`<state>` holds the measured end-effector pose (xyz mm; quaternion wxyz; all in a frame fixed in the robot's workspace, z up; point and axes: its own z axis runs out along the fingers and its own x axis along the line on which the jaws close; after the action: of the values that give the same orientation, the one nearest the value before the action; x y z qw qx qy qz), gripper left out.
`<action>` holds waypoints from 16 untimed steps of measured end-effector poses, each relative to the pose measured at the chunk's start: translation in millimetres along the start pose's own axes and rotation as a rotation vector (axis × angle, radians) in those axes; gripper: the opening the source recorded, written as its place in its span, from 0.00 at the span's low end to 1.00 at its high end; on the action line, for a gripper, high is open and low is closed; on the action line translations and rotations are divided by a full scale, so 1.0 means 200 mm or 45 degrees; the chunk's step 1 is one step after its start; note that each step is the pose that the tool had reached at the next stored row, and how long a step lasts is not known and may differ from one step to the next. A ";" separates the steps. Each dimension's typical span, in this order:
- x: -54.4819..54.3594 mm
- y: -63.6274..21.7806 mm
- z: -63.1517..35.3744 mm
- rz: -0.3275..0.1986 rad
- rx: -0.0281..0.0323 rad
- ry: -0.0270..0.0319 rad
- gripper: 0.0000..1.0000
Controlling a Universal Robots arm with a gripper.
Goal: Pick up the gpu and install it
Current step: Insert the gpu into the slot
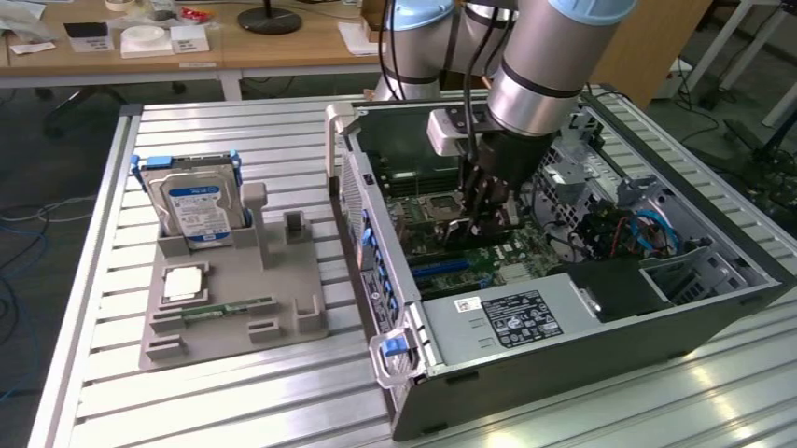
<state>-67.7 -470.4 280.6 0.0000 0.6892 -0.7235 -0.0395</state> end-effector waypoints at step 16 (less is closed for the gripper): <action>0.00 0.012 0.013 0.000 0.0002 0.0001 0.27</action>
<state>-70.2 -470.4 278.2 0.0000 0.6891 -0.7236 -0.0394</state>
